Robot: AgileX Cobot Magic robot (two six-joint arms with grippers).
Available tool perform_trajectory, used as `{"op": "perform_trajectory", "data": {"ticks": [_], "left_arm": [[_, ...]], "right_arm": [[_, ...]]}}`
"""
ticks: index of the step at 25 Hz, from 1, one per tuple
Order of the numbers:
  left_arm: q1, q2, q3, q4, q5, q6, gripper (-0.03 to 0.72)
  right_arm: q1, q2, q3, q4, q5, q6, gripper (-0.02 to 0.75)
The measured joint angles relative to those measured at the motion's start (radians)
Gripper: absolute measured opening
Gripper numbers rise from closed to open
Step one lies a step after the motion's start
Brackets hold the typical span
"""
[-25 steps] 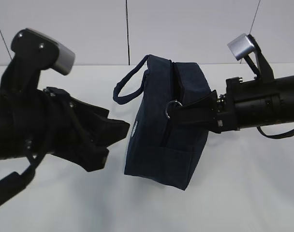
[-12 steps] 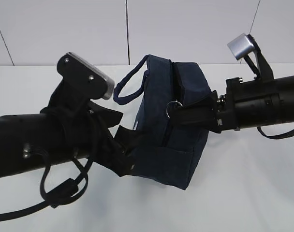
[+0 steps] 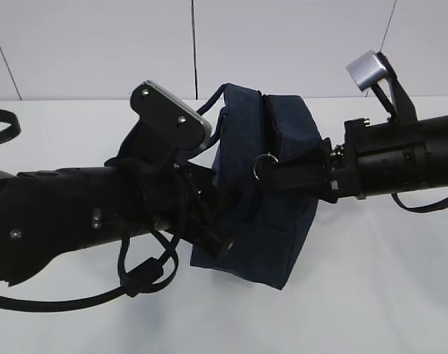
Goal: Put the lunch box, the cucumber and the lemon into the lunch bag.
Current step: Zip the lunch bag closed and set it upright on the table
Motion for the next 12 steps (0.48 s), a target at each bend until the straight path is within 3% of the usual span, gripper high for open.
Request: {"op": "perform_trajectory", "data": {"ticks": [7, 12], "left_arm": [[0.0, 0.005, -0.004, -0.015, 0.032, 0.0, 0.022], [0.0, 0.005, -0.008, -0.062, 0.044, 0.0, 0.0]], "right_arm": [[0.0, 0.0, 0.0, 0.024, 0.027, 0.016, 0.007], [0.0, 0.0, -0.006, 0.031, 0.039, 0.039, 0.007]]}}
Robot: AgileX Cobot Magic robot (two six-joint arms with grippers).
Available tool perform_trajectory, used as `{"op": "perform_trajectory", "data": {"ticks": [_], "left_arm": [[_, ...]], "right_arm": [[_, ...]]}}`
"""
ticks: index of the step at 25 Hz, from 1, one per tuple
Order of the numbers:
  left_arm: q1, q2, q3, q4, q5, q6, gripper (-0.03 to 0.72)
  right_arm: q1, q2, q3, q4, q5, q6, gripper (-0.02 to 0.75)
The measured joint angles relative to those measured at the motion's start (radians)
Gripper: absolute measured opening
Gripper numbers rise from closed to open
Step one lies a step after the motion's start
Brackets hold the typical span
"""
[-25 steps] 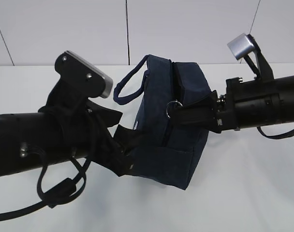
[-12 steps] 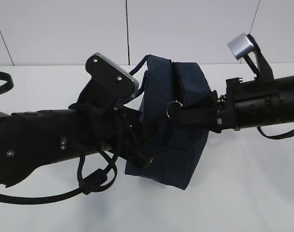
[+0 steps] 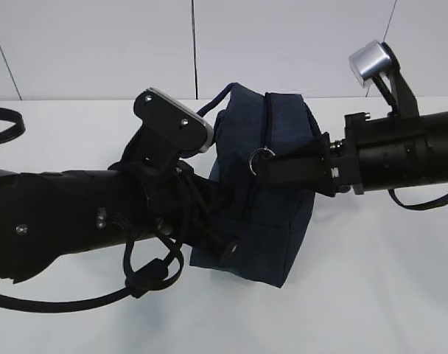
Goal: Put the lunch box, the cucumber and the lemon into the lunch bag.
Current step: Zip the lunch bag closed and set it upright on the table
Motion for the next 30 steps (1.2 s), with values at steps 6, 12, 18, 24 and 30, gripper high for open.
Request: {"op": "perform_trajectory", "data": {"ticks": [6, 12, 18, 24, 30], "left_arm": [[0.0, 0.0, -0.004, -0.017, 0.007, 0.0, -0.001], [0.0, 0.0, -0.004, -0.036, 0.034, 0.0, -0.001], [0.0, -0.002, -0.006, -0.04, 0.048, 0.0, -0.001], [0.0, -0.002, -0.006, -0.042, 0.099, 0.0, -0.002], [0.0, -0.002, -0.006, -0.042, 0.134, 0.002, -0.002]], "right_arm": [[0.0, -0.002, -0.046, -0.012, 0.008, 0.03, 0.007], [0.0, -0.048, -0.09, -0.014, -0.011, 0.042, 0.007], [0.0, -0.05, -0.129, -0.028, -0.067, 0.048, 0.007], [0.0, -0.056, -0.165, -0.022, -0.184, 0.05, 0.007], [0.002, -0.049, -0.197, -0.022, -0.282, 0.05, 0.007]]}}
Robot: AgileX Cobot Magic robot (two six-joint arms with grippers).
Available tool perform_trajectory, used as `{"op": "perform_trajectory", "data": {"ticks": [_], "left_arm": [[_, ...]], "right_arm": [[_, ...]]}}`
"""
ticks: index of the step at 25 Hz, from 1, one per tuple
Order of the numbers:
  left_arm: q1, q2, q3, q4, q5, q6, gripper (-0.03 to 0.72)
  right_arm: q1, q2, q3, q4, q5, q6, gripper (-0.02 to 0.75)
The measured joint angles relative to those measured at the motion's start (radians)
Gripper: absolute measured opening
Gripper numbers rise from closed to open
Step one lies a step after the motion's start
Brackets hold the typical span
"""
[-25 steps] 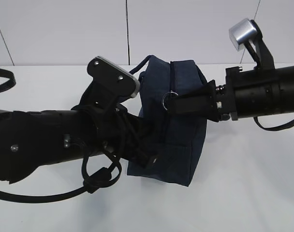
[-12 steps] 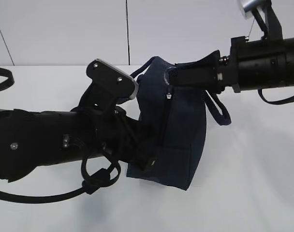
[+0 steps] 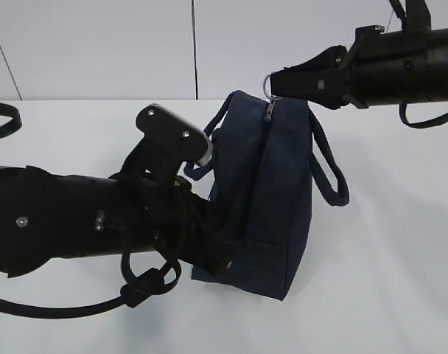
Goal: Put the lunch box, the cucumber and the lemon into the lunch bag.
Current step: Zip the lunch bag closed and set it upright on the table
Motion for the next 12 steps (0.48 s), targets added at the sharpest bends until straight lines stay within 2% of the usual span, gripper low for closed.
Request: {"op": "perform_trajectory", "data": {"ticks": [12], "left_arm": [[0.0, -0.008, 0.0, 0.0, 0.089, 0.002, -0.003]], "right_arm": [[0.003, 0.181, -0.167, 0.001, -0.148, 0.0, 0.007]]}}
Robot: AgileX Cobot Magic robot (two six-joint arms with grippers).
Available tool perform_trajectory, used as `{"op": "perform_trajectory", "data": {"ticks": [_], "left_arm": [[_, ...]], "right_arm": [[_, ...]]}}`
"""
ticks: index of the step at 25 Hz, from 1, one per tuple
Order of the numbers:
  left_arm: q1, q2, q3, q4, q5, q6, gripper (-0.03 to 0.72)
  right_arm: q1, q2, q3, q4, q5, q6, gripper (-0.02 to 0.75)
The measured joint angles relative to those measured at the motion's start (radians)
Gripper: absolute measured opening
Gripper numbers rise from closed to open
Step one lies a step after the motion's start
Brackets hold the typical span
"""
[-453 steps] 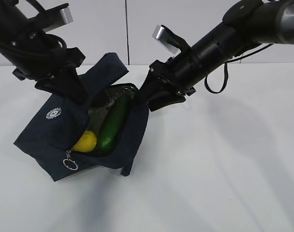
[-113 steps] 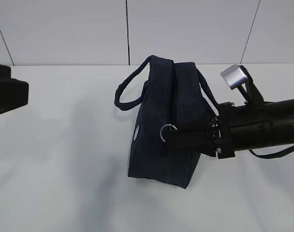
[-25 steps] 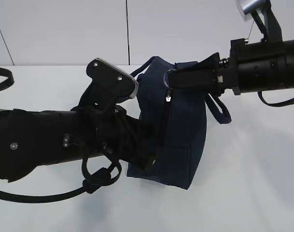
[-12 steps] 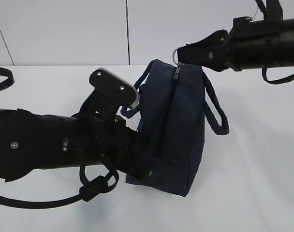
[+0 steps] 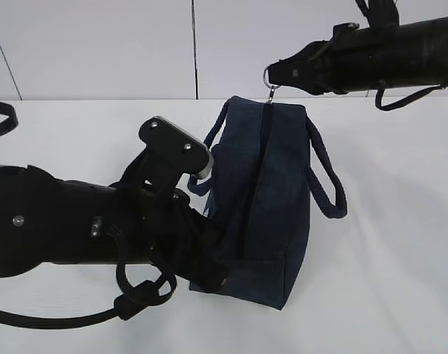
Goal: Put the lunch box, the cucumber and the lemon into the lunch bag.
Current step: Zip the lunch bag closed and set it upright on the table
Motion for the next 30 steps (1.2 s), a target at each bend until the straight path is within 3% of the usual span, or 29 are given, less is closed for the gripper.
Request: {"op": "perform_trajectory", "data": {"ticks": [12, 24, 27, 30], "left_arm": [[0.0, -0.008, 0.0, 0.0, 0.031, 0.0, -0.003], [0.0, -0.008, 0.0, -0.006, 0.044, 0.0, -0.001], [0.0, -0.008, 0.002, -0.017, 0.05, 0.0, 0.046], [0.0, -0.008, 0.004, -0.035, 0.066, 0.0, 0.193]], "right_arm": [[0.0, 0.239, -0.194, -0.002, -0.103, 0.0, 0.007], [0.0, 0.266, -0.207, -0.003, -0.063, 0.0, 0.006], [0.0, 0.266, -0.207, -0.003, -0.052, 0.002, 0.006], [0.0, 0.266, -0.208, -0.003, -0.04, 0.002, 0.006]]}}
